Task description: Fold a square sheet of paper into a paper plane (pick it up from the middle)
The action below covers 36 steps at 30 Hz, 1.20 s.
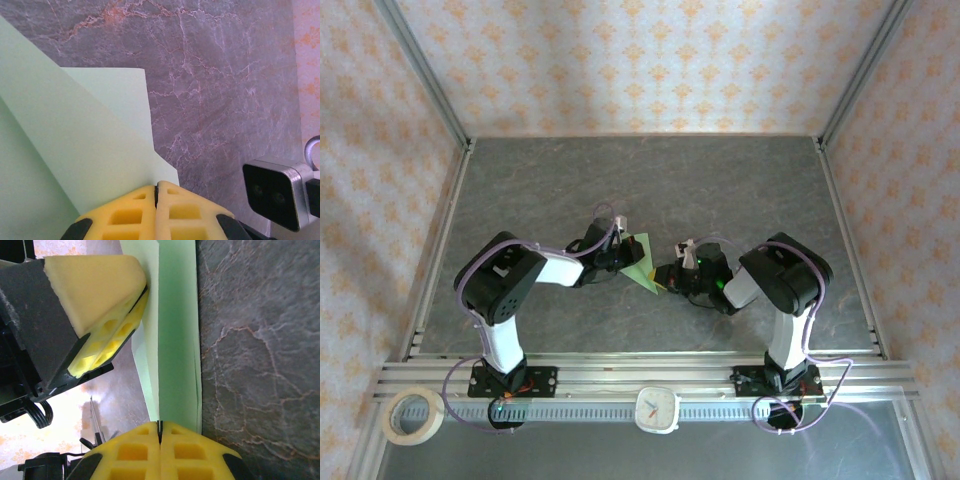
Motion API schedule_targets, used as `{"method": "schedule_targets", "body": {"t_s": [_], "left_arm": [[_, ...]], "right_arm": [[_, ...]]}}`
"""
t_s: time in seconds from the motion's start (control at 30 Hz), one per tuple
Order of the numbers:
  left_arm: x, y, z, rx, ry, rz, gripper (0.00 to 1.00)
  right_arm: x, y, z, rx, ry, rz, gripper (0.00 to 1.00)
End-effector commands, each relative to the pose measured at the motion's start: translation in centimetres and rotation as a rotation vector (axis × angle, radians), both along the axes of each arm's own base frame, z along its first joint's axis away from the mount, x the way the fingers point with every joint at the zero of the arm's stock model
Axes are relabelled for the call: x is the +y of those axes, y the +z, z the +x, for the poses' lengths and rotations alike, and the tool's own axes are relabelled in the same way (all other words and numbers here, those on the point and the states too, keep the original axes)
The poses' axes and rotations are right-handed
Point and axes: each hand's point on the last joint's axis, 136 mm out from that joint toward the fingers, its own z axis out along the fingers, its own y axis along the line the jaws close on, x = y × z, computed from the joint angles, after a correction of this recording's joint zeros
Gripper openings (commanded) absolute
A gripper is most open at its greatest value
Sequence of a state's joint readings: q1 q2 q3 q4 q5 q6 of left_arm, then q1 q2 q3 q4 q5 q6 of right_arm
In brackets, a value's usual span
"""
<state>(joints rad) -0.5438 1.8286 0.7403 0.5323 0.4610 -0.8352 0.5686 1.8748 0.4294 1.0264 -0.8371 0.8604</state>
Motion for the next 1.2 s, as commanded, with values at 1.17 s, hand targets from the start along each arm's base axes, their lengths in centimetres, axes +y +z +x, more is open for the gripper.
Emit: {"method": "schedule_targets", "body": {"t_s": [1.17], "left_arm": [[0.5, -6.2, -1.6, 0.111, -0.083, 0.183, 0.03]], "right_arm": [[-3.0, 0.8, -0.8, 0.054, -0.074, -0.225, 0.34]]}}
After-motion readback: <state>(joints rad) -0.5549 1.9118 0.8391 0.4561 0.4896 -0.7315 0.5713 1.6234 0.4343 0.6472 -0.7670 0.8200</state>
